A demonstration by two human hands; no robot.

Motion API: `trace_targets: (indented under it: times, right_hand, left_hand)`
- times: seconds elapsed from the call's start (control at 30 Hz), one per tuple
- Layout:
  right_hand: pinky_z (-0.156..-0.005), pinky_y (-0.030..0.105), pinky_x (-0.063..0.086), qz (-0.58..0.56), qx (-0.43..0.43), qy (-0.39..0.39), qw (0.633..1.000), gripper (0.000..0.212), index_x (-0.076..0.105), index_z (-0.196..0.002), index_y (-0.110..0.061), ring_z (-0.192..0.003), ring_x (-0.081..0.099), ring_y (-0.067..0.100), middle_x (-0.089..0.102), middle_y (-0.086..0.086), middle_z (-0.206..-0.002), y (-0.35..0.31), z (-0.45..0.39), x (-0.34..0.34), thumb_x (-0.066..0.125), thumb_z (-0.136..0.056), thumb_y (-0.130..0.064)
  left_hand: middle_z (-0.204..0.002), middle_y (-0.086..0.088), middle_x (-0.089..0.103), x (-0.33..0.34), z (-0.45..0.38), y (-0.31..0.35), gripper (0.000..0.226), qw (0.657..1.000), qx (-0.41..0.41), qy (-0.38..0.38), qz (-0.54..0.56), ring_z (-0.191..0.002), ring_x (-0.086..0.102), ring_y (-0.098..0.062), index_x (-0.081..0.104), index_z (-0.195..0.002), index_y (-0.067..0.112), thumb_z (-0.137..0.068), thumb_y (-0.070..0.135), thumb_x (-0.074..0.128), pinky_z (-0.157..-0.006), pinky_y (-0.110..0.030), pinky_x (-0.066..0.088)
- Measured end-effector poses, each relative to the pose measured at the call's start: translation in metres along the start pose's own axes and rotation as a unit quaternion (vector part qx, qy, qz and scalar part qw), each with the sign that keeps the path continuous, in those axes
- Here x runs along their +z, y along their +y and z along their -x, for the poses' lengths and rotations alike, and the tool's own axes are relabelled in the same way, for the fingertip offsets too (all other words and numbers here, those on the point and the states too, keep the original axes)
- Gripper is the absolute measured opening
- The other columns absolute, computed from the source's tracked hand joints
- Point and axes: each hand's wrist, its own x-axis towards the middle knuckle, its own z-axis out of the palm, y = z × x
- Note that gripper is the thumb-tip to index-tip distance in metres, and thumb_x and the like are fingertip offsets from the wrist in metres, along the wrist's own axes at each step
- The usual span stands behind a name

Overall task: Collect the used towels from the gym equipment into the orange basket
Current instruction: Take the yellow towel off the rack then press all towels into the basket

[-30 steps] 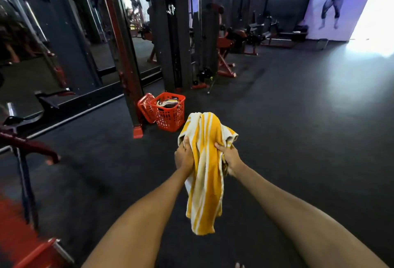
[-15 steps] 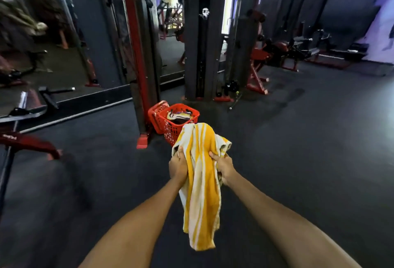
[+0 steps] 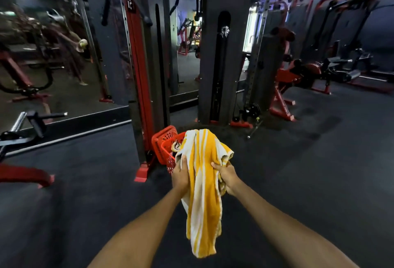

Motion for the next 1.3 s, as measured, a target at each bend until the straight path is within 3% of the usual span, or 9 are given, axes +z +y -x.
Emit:
trace_targets:
  times: [0.13, 0.27, 0.33, 0.4, 0.6, 0.8, 0.9, 1.03, 1.3]
  right_hand:
    - [-0.099, 0.05, 0.047, 0.003, 0.022, -0.035, 0.999, 0.054, 0.044, -0.137, -0.012, -0.117, 0.058, 0.033, 0.058, 0.015, -0.13, -0.02, -0.075, -0.007, 0.064, -0.088, -0.013]
    - [-0.095, 0.048, 0.049, 0.007, 0.056, -0.069, 0.996, 0.057, 0.043, -0.138, -0.012, -0.116, 0.058, 0.033, 0.058, 0.015, -0.129, -0.038, -0.169, -0.007, 0.067, -0.086, -0.014]
    - [-0.093, 0.047, 0.05, 0.002, 0.068, -0.088, 0.994, 0.058, 0.043, -0.138, -0.01, -0.115, 0.059, 0.033, 0.058, 0.015, -0.129, -0.047, -0.211, -0.008, 0.067, -0.085, -0.013]
    - [-0.096, 0.047, 0.049, -0.001, 0.079, -0.102, 0.992, 0.057, 0.043, -0.137, -0.009, -0.115, 0.059, 0.033, 0.059, 0.016, -0.128, -0.057, -0.256, -0.013, 0.067, -0.085, -0.011]
    - [-0.094, 0.047, 0.049, 0.021, 0.159, -0.136, 0.978, 0.043, 0.053, -0.126, -0.005, -0.104, 0.061, 0.036, 0.066, 0.016, -0.106, -0.088, -0.377, -0.026, 0.059, -0.083, -0.005]
    - [-0.106, 0.051, 0.04, 0.081, 0.195, -0.139, 0.968, 0.05, 0.052, -0.129, -0.004, -0.118, 0.054, 0.037, 0.058, 0.018, -0.128, -0.095, -0.478, -0.011, 0.06, -0.08, -0.004]
    - [-0.107, 0.052, 0.038, 0.107, 0.197, -0.158, 0.962, 0.039, 0.058, -0.12, -0.007, -0.123, 0.051, 0.037, 0.055, 0.017, -0.133, -0.095, -0.54, 0.004, 0.062, -0.081, -0.005]
    - [-0.106, 0.054, 0.039, 0.129, 0.194, -0.17, 0.958, 0.054, 0.047, -0.135, -0.008, -0.123, 0.051, 0.036, 0.055, 0.015, -0.134, -0.098, -0.61, 0.021, 0.062, -0.083, -0.008]
    - [-0.105, 0.05, 0.042, 0.163, 0.23, -0.183, 0.942, 0.055, 0.048, -0.135, -0.005, -0.118, 0.056, 0.034, 0.059, 0.015, -0.129, -0.109, -0.746, 0.062, 0.063, -0.082, -0.005]
  left_hand:
    - [-0.139, -0.002, 0.047, 0.025, -0.057, 0.012, 0.071, 0.995, -0.024, -0.089, 0.029, -0.126, 0.049, -0.025, 0.03, -0.145, 0.023, -0.087, 0.059, 0.049, -0.105, -0.042, 0.04]
    - [-0.126, 0.004, 0.047, 0.06, -0.127, 0.016, 0.068, 0.992, -0.066, -0.103, 0.039, -0.127, 0.047, -0.025, 0.026, -0.146, 0.016, -0.089, 0.033, 0.059, -0.095, -0.033, 0.04]
    - [-0.132, -0.001, 0.052, 0.077, -0.163, 0.015, 0.074, 0.991, -0.083, -0.088, 0.061, -0.117, 0.053, -0.023, 0.033, -0.143, 0.013, -0.081, 0.033, 0.067, -0.093, -0.034, 0.044]
    - [-0.123, -0.004, 0.057, 0.099, -0.202, 0.016, 0.065, 0.989, -0.108, -0.055, 0.088, -0.105, 0.056, -0.021, 0.042, -0.137, 0.008, -0.082, 0.027, 0.07, -0.089, -0.034, 0.045]
    - [-0.128, -0.012, 0.059, 0.162, -0.307, 0.025, 0.063, 0.982, -0.123, 0.051, 0.131, -0.11, 0.059, -0.027, 0.049, -0.132, 0.007, -0.076, 0.018, 0.077, -0.09, -0.037, 0.049]
    - [-0.131, -0.009, 0.057, 0.19, -0.388, 0.009, 0.073, 0.972, -0.151, 0.132, 0.123, -0.118, 0.056, -0.029, 0.045, -0.137, 0.01, -0.074, 0.026, 0.079, -0.098, -0.041, 0.046]
    - [-0.131, -0.009, 0.057, 0.195, -0.443, -0.003, 0.072, 0.967, -0.169, 0.143, 0.124, -0.119, 0.055, -0.03, 0.045, -0.137, 0.012, -0.075, 0.03, 0.077, -0.102, -0.044, 0.045]
    - [-0.132, -0.007, 0.056, 0.2, -0.514, -0.017, 0.068, 0.969, -0.179, 0.127, 0.11, -0.118, 0.056, -0.028, 0.046, -0.137, 0.013, -0.078, 0.031, 0.074, -0.102, -0.041, 0.045]
    - [-0.134, -0.007, 0.056, 0.209, -0.645, -0.025, 0.068, 0.956, -0.226, 0.148, 0.115, -0.121, 0.054, -0.027, 0.046, -0.137, 0.014, -0.078, 0.035, 0.073, -0.104, -0.039, 0.042]
